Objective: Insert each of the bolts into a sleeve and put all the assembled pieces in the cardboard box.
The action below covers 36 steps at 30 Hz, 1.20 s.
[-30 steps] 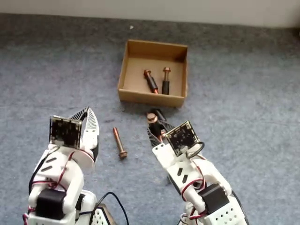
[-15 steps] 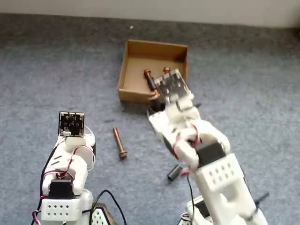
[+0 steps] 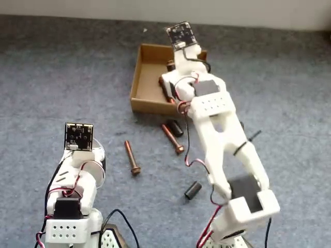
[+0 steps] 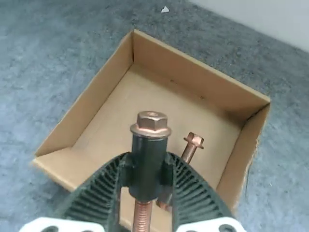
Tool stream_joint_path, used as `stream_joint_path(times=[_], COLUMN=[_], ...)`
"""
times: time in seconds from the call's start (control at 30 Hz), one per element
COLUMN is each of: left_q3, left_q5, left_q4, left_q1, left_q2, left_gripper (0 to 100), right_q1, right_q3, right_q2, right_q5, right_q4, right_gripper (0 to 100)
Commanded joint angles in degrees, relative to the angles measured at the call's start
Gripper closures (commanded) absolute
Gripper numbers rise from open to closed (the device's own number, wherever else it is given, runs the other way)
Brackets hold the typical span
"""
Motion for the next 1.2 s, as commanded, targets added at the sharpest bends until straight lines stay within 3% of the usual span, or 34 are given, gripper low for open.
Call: stream_joint_path(times=[0.0,0.37,0.53,1.17], left_q3=[-0.5,-0.4,-0.3,-0.3], left_q5=[-0.5,-0.5,-0.5,-0.5], left_q4=[-1.0,-0.8,-0.8,-1.0], left_q1=[-0.4,-0.3,-0.3,-0.3], left_q2=[-0.5,-0.5,-0.5,-0.5], left_gripper=[99,99,99,99], right_q1=[1.2,1.7,1.7,1.4], right_q3=[-6.4,-7.2,-6.7,-15.1], right_q2=[4.0,16.9,18.0,-0.5], right_q5=[-0.7,-0.7,-0.7,-0.4], right_q4=[-6.1,-13.8,-13.5,33.8], right_gripper=[99.1,98.9,89.5,86.8])
